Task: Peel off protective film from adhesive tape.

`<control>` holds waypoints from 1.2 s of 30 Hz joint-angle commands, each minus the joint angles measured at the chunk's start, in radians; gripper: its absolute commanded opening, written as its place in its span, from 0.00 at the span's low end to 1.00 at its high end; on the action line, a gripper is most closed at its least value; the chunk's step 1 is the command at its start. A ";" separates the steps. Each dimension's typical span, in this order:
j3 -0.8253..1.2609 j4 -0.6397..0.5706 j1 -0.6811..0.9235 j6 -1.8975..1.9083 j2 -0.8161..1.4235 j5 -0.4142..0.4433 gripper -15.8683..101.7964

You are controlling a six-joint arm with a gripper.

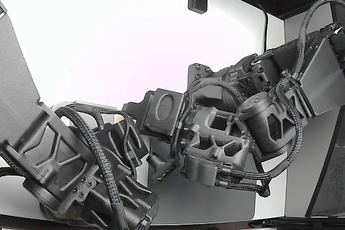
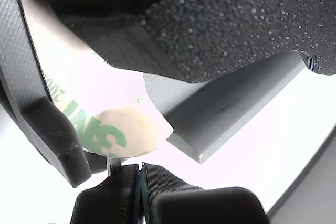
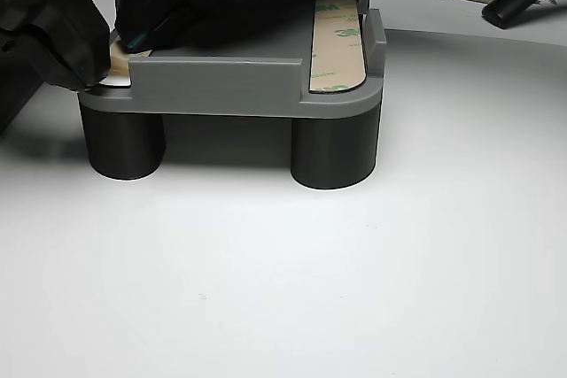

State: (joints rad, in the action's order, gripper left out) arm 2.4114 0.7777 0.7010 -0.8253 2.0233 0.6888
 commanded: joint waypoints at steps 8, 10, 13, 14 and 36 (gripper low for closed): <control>-0.023 -0.012 -0.008 -0.008 0.021 0.012 0.04; -0.025 -0.012 -0.008 -0.008 0.021 0.012 0.04; -0.028 -0.008 -0.006 -0.008 0.021 0.011 0.04; -0.031 -0.006 -0.006 -0.009 0.021 0.011 0.04; -0.046 -0.017 0.009 0.002 0.002 0.011 0.04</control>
State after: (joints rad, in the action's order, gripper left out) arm 2.3961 0.7701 0.7179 -0.8237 2.0110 0.6964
